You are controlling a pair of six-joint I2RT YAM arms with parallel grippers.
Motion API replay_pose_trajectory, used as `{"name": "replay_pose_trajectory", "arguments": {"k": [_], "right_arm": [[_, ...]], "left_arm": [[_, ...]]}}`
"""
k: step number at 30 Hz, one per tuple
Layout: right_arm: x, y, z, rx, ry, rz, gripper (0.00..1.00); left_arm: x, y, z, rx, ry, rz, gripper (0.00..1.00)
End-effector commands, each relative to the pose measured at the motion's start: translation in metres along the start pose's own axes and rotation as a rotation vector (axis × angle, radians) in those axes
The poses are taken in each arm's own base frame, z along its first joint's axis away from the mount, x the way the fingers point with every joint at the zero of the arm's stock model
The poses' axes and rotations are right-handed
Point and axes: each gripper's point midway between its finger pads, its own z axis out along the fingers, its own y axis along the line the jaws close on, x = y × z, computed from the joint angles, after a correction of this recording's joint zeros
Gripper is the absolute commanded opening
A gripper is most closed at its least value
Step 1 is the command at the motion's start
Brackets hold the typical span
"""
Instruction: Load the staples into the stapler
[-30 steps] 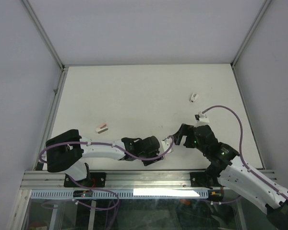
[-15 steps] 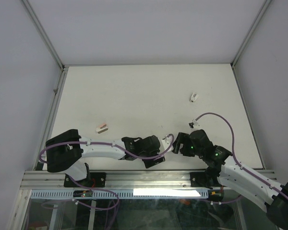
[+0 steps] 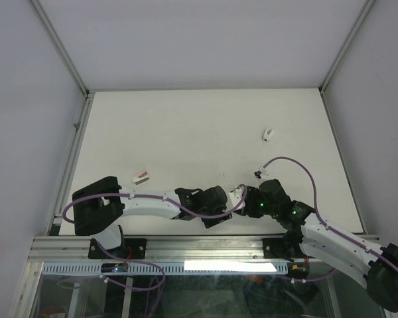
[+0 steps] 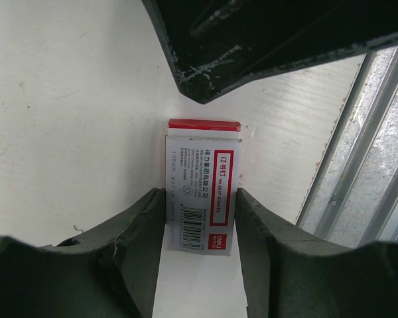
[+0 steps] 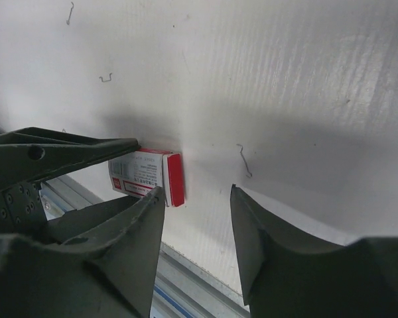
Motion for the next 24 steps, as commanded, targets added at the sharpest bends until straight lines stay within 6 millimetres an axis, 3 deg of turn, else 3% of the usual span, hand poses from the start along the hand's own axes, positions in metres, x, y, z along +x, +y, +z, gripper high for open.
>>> {"name": "replay_pose_trajectory", "arguments": {"k": [1, 11, 24], "right_arm": [[-0.003, 0.019, 0.003, -0.095, 0.003, -0.029, 0.45], [0.004, 0.025, 0.012, -0.126, 0.055, -0.038, 0.33], [0.013, 0.026, 0.021, -0.138, 0.112, -0.038, 0.28]], "left_arm": [[-0.017, -0.007, 0.001, 0.031, -0.048, 0.015, 0.43], [-0.018, -0.008, -0.001, 0.035, -0.052, 0.015, 0.39], [-0.019, -0.008, 0.000, 0.035, -0.051, 0.017, 0.38]]}}
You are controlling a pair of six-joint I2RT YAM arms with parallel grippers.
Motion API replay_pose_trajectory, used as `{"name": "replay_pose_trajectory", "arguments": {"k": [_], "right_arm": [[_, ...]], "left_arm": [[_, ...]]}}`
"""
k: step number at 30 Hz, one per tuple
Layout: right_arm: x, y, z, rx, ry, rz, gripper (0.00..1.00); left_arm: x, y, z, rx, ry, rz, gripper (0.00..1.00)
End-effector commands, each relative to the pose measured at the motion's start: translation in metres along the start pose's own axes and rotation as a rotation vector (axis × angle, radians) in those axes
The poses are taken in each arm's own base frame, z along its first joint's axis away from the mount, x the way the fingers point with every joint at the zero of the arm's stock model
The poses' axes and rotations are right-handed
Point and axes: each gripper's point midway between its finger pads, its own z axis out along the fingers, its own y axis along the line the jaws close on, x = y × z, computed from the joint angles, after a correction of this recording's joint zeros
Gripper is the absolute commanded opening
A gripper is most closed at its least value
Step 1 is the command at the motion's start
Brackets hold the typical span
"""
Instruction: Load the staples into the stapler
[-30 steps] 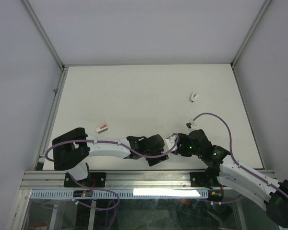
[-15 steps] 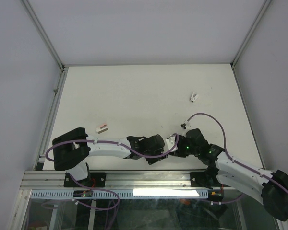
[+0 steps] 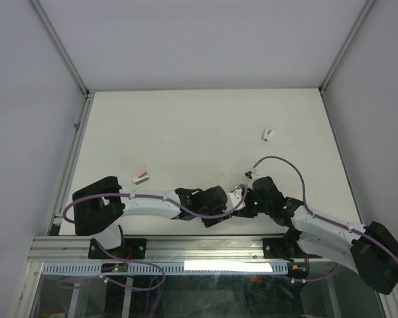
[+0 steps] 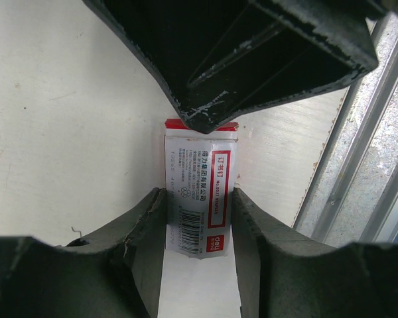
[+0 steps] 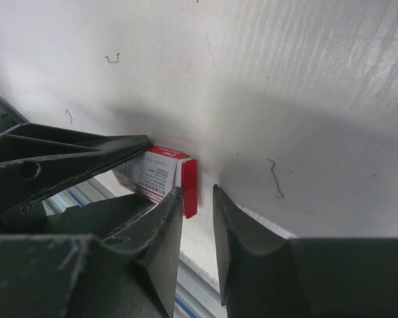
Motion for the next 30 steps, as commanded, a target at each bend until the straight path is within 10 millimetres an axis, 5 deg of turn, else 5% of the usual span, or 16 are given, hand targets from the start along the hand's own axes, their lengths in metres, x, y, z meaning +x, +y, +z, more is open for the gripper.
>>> {"name": "replay_pose_trajectory", "arguments": {"k": [1, 27, 30], "right_arm": [[-0.005, 0.015, 0.002, -0.070, -0.015, -0.039, 0.28], [0.007, 0.018, 0.008, -0.067, 0.036, -0.054, 0.23], [0.007, 0.018, 0.009, -0.066, 0.036, -0.059, 0.16]], "left_arm": [[-0.019, -0.006, -0.001, 0.025, -0.051, 0.017, 0.38], [-0.020, -0.007, -0.002, 0.030, -0.050, 0.017, 0.39], [-0.019, -0.007, -0.002, 0.030, -0.048, 0.017, 0.39]]}}
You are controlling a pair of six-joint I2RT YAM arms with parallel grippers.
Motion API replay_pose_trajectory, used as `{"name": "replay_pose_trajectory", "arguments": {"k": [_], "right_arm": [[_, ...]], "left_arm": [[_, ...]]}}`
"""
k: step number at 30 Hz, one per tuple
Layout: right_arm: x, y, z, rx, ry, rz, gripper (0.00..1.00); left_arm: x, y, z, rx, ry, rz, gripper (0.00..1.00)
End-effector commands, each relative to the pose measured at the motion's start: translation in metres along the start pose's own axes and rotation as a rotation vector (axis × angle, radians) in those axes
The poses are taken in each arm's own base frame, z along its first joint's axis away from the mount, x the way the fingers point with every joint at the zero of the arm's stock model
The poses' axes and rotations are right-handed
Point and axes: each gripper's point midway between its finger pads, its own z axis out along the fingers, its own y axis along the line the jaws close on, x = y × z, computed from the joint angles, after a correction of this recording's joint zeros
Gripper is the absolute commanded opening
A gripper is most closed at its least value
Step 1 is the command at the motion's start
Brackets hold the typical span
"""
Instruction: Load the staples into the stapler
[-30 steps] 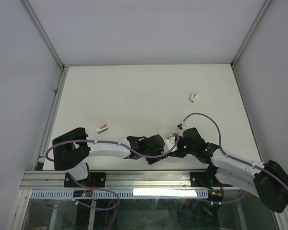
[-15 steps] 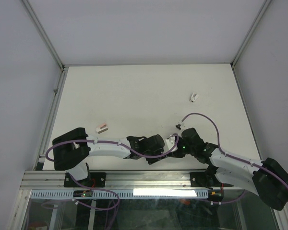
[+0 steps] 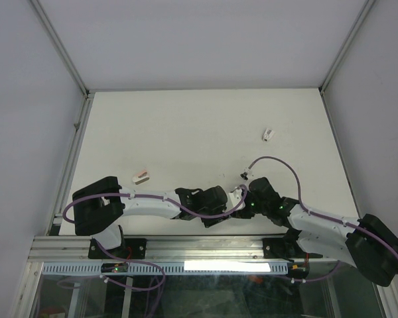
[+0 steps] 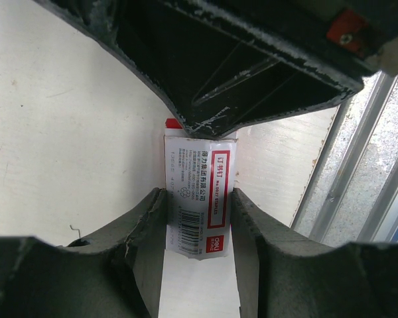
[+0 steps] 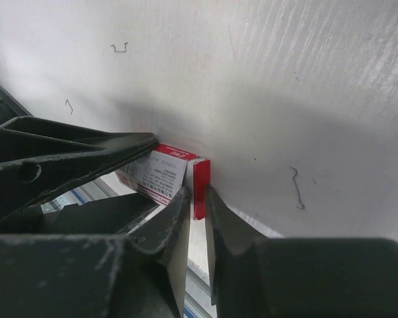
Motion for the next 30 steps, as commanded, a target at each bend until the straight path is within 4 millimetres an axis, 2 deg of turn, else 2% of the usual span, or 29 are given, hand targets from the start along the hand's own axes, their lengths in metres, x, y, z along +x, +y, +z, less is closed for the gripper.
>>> {"name": "replay_pose_trajectory", "arguments": {"k": [1, 4, 7, 22, 28, 30], "right_arm": [[0.000, 0.011, 0.002, -0.037, 0.006, -0.026, 0.13], [-0.001, 0.009, 0.002, -0.027, 0.000, -0.027, 0.03], [-0.002, 0.008, 0.002, -0.014, -0.007, -0.028, 0.00], [-0.021, -0.008, -0.012, 0.100, -0.117, -0.039, 0.00], [-0.016, 0.002, -0.013, 0.052, -0.083, -0.045, 0.00], [-0.014, 0.006, -0.014, 0.034, -0.072, -0.044, 0.04]], "left_arm": [[-0.021, -0.007, -0.001, 0.026, -0.058, 0.017, 0.39], [-0.021, -0.006, -0.001, 0.025, -0.058, 0.018, 0.39], [-0.021, -0.006, -0.001, 0.023, -0.057, 0.018, 0.40], [-0.021, -0.002, -0.002, 0.001, -0.053, 0.024, 0.44], [-0.019, -0.002, -0.001, 0.001, -0.044, 0.024, 0.51], [-0.019, -0.002, -0.001, 0.002, -0.044, 0.024, 0.54]]}}
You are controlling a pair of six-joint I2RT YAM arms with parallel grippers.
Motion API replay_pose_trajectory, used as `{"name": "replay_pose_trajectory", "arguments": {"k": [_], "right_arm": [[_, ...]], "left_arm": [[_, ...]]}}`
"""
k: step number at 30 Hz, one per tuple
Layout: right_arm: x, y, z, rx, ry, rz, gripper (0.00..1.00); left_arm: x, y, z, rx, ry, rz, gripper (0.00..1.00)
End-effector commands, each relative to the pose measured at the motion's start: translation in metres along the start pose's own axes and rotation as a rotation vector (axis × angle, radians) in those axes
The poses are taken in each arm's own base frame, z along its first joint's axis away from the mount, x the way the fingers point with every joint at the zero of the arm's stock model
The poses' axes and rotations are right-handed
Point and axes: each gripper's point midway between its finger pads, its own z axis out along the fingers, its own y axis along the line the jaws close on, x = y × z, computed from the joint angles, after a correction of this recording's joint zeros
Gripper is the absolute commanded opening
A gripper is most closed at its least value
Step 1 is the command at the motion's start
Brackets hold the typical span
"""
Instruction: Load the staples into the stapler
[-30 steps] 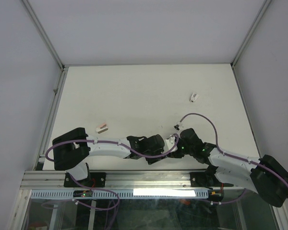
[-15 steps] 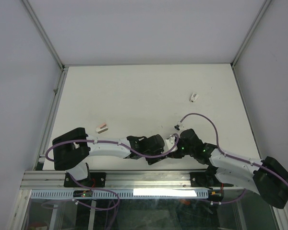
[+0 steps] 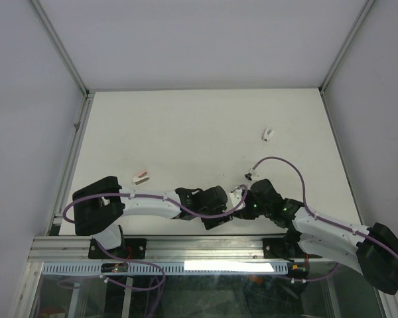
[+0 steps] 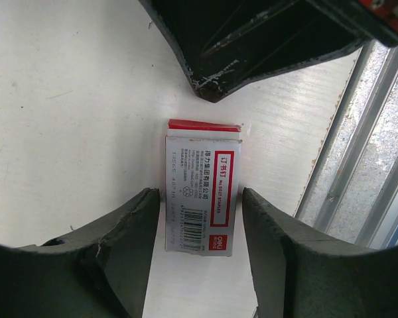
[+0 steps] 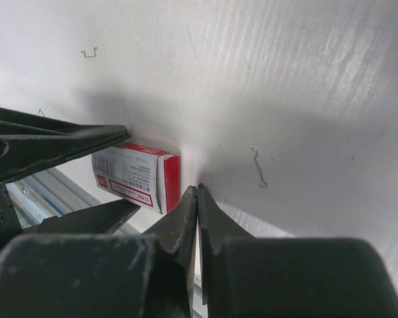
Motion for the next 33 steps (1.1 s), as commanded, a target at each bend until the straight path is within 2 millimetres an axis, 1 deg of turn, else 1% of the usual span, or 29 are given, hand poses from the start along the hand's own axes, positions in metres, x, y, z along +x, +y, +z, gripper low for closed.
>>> {"name": "replay_pose_trajectory", "arguments": {"k": [1, 3, 9, 16, 21, 27, 33], "right_arm": [[-0.011, 0.023, -0.006, -0.077, -0.018, -0.027, 0.07], [-0.011, 0.026, -0.007, -0.088, -0.016, -0.025, 0.13], [-0.015, 0.039, -0.007, -0.145, -0.025, 0.001, 0.20], [-0.009, 0.038, 0.001, -0.148, 0.006, 0.011, 0.21], [-0.009, 0.035, 0.003, -0.137, 0.009, 0.014, 0.21], [-0.006, 0.039, 0.004, -0.155, 0.029, 0.011, 0.21], [-0.003, 0.039, 0.005, -0.162, 0.044, 0.002, 0.26]], "left_arm": [[-0.019, -0.001, -0.001, -0.002, -0.046, 0.020, 0.55], [-0.018, -0.002, -0.001, -0.001, -0.044, 0.021, 0.56], [-0.019, -0.002, -0.001, 0.001, -0.045, 0.020, 0.52], [-0.019, -0.002, -0.001, 0.001, -0.047, 0.021, 0.50], [-0.019, -0.002, -0.001, 0.002, -0.047, 0.020, 0.50], [-0.019, -0.003, -0.001, 0.007, -0.047, 0.022, 0.48], [-0.019, -0.003, -0.001, 0.007, -0.046, 0.021, 0.45]]}}
